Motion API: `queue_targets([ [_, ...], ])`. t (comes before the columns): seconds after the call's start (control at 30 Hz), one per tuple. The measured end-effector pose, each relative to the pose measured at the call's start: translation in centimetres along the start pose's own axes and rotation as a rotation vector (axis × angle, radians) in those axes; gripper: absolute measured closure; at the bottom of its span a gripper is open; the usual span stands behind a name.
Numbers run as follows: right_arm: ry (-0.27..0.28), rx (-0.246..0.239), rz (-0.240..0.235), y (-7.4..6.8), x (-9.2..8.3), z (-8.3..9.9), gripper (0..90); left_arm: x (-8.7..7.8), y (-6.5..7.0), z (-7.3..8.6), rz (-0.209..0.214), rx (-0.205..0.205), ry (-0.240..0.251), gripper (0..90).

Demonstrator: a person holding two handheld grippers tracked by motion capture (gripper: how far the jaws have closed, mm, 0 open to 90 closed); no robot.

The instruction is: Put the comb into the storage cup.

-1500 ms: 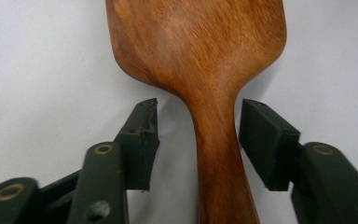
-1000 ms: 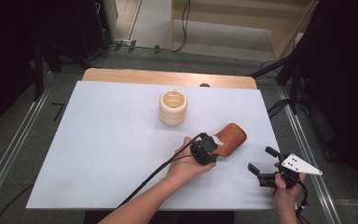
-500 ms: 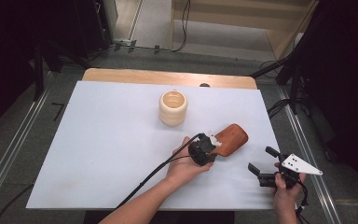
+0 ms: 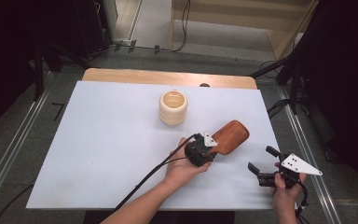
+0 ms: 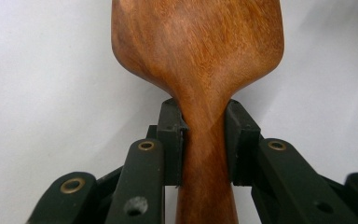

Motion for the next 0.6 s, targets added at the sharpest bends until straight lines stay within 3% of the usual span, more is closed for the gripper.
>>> queue_targets([
  [0.1, 0.001, 0.015, 0.011, 0.2, 0.0, -0.2, 0.0, -0.3, -0.1, 0.1, -0.005, -0.006, 0.017, 72.1],
  [0.2, 0.027, 0.073, -0.014, 0.2, -0.2, -0.6, 0.0, -0.7, -0.3, 0.2, 0.001, -0.007, 0.029, 72.0],
  [0.47, 0.042, 0.103, -0.003, -0.2, 0.0, -1.4, 0.0, -2.7, -1.1, 0.3, -0.019, -0.025, 0.1, 72.0],
  [0.6, 0.059, 0.155, -0.039, -0.8, 0.0, -2.4, 0.0, -3.6, -1.4, 0.2, -0.023, -0.023, 0.117, 72.0],
])
Point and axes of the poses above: each handheld gripper's, and its own axes: x roughly forward along the jaws, z roughly out of its underside, y roughly to its right, the point moved 7 cm from there along x, roughly forward along the jaws, and after that the axes turned 1 degree about -z, right-handed, at the moved point
